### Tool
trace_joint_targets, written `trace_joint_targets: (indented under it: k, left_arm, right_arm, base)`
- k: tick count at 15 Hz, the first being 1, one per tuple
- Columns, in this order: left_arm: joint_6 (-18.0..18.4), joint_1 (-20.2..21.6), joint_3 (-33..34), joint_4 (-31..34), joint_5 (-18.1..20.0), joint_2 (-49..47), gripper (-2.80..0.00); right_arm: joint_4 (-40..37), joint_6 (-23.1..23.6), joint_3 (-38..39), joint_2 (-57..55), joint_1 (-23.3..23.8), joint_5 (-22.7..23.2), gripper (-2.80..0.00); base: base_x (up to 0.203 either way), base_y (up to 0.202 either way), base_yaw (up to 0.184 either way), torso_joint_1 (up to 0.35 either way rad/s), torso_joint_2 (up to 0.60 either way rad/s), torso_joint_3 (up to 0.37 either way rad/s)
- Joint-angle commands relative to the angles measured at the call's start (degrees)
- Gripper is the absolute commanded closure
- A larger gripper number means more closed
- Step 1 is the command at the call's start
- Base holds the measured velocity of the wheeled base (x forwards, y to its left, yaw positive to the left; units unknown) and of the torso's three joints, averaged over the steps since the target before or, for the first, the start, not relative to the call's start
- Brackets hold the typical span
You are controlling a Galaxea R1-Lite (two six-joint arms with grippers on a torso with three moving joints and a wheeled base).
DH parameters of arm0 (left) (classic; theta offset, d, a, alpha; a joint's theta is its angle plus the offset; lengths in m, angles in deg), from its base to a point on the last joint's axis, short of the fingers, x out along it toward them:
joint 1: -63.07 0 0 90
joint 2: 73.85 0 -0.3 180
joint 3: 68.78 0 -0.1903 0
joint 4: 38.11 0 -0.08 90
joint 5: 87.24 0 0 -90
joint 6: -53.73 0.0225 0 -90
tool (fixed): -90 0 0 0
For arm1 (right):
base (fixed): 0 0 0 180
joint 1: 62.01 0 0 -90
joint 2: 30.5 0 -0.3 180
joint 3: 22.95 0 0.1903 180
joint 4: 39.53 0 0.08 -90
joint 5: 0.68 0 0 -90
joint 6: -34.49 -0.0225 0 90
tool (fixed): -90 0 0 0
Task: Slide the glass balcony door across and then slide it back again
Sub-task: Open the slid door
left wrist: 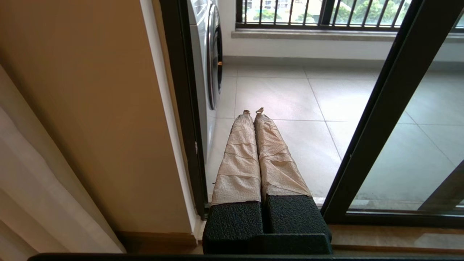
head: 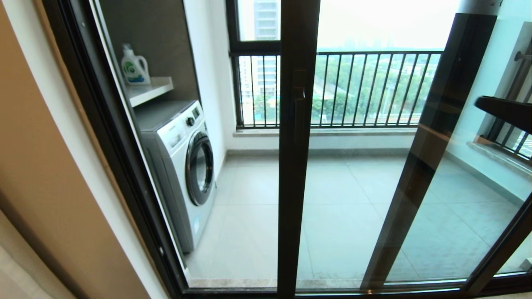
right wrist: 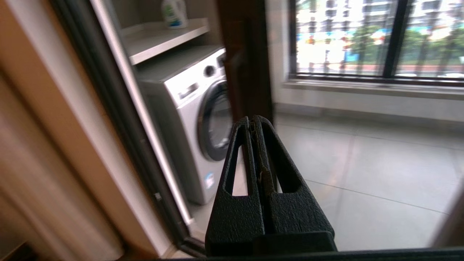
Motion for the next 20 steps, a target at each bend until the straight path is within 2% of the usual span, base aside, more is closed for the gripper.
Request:
trace_joint_targets:
  k: [1,4,7,10,14,17,20]
  left_arm:
    - [-0.04,0.01,0.00,0.00,-0.01,-0.14,0.00]
    - [-0.06,0.01,0.00,0.00,-0.01,-0.14,0.00]
    - [-0.05,0.01,0.00,0.00,-0.01,-0.14,0.00]
    - [-0.06,0.01,0.00,0.00,-0.01,-0.14,0.00]
    - [0.03,0.01,0.00,0.00,-0.01,-0.14,0.00]
    - [0.03,0.01,0.00,0.00,-0.01,-0.14,0.00]
    - [-0.06,0.01,0.00,0.00,-0.01,-0.14,0.00]
  right_arm:
    - [1.15,0.62,-5.00,-11.83,-10.56,-3.82,0.00]
    - [1.78,2.61,-13.33,-22.96,-15.64,-7.18,0.00]
    - [1.91,3.16,-24.74,-35.00,-16.47,-7.96,0.00]
    - [1.94,3.23,-35.53,-46.06,-15.60,-8.38,0.00]
    - [2.03,3.29,-44.35,-54.69,-11.37,-9.56,0.00]
    - [2.05,3.07,-49.89,-59.03,-8.42,-11.31,0.00]
    - [2.22,3.05,-52.00,-60.04,-7.99,-11.65,0.00]
  base:
    - [0.000,0.000,0.000,0.000,0.00,0.000]
    - [0.000,0.000,0.000,0.000,0.00,0.000]
    - [0.000,0.000,0.000,0.000,0.00,0.000]
    - [0.000,0.000,0.000,0.000,0.00,0.000]
    - [0.000,0.000,0.000,0.000,0.00,0.000]
    - [0.000,0.000,0.000,0.000,0.00,0.000]
    - [0.000,0.000,0.000,0.000,0.00,0.000]
